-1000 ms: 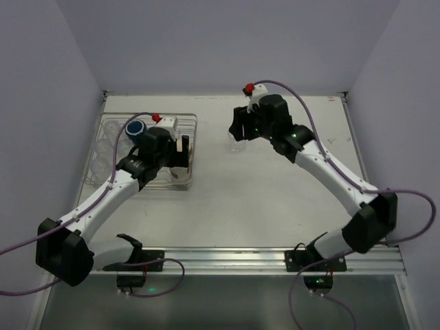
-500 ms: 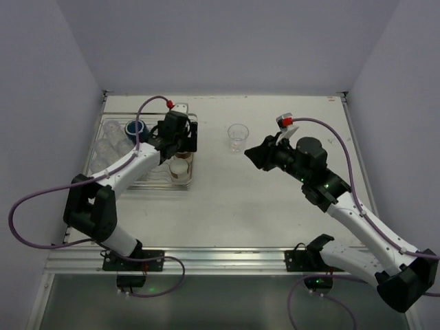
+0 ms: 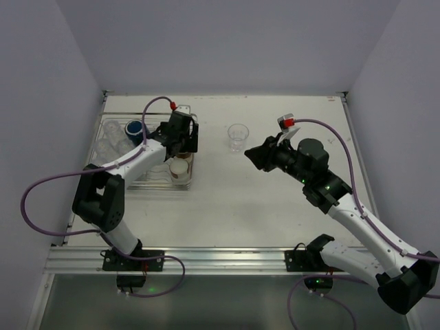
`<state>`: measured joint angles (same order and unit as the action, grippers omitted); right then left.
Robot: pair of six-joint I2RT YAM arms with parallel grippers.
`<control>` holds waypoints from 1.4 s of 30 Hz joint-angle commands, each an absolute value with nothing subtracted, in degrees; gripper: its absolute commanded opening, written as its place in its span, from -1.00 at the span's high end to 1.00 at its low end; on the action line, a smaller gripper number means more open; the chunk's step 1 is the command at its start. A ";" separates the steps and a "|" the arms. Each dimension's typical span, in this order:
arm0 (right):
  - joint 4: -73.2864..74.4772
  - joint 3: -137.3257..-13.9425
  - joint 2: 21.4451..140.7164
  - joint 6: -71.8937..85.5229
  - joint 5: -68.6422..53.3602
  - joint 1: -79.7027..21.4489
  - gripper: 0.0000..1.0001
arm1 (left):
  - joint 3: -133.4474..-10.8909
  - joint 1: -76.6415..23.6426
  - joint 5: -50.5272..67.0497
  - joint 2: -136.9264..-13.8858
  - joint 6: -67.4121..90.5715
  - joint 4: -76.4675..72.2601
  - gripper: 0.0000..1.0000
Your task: Unload the cups from the dish rack
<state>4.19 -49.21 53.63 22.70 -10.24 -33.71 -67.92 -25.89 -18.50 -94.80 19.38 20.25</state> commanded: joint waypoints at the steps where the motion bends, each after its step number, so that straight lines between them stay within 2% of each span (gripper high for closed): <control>1: 0.97 -49.31 53.96 23.64 -11.60 -33.66 0.36 | -68.99 -25.58 -18.81 -95.97 19.95 16.96 -0.67; 6: 0.88 -49.22 54.23 24.08 -11.95 -33.66 0.29 | -68.64 -25.31 -18.46 -96.24 20.21 15.65 -0.51; 8: 0.79 -49.22 54.32 24.17 -12.39 -33.75 0.22 | -68.12 -25.22 -18.19 -95.98 20.21 14.60 -0.38; 9: 0.62 -49.13 54.32 24.43 -12.39 -33.66 0.19 | -67.94 -25.22 -18.02 -95.72 20.30 14.24 -0.30; 10: 0.62 -49.22 54.32 24.52 -12.48 -33.66 0.15 | -67.94 -25.14 -18.10 -95.54 20.56 14.15 -0.04; 12: 0.35 -49.13 54.40 24.78 -12.74 -33.66 -0.05 | -67.50 -25.14 -18.72 -93.79 20.65 13.80 0.15; 13: 0.35 -49.22 54.49 24.96 -13.01 -33.75 -0.12 | -67.33 -25.05 -19.24 -92.91 20.57 13.28 0.31; 14: 0.35 -49.57 55.10 25.13 -13.62 -33.75 -0.25 | -67.24 -24.96 -20.12 -91.94 20.57 13.36 0.37; 16: 0.35 -49.83 55.81 26.62 -14.41 -33.75 -0.36 | -66.97 -24.61 -20.65 -88.52 20.22 13.27 0.45; 20: -4.30 -49.22 57.56 30.84 -17.13 -33.75 -0.53 | -65.83 -24.08 -21.45 -82.01 20.21 13.01 0.54; 24: -13.06 -47.46 60.28 36.72 -22.04 -33.75 -0.57 | -63.38 -23.82 -19.34 -74.56 21.27 11.87 0.58; 27: -21.23 -45.53 62.13 40.67 -24.43 -34.19 -0.56 | -60.92 -23.82 -12.59 -69.90 24.16 10.29 0.59; 33: -34.60 -42.98 66.44 48.24 -27.25 -34.45 -0.40 | -52.49 -23.82 7.19 -60.84 33.38 -5.15 0.59; 38: -33.84 -44.30 68.47 46.15 -26.81 -34.54 -0.39 | -49.31 -23.82 17.20 -58.28 43.49 -12.03 0.59; 42: -33.84 -43.95 68.55 45.53 -26.36 -34.54 -0.39 | -47.38 -23.82 20.29 -56.61 48.16 -16.51 0.59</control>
<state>-28.86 -43.00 68.55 45.63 -26.24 -34.24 -48.40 -24.01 13.04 -58.83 41.12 -6.28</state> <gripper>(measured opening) 0.698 0.710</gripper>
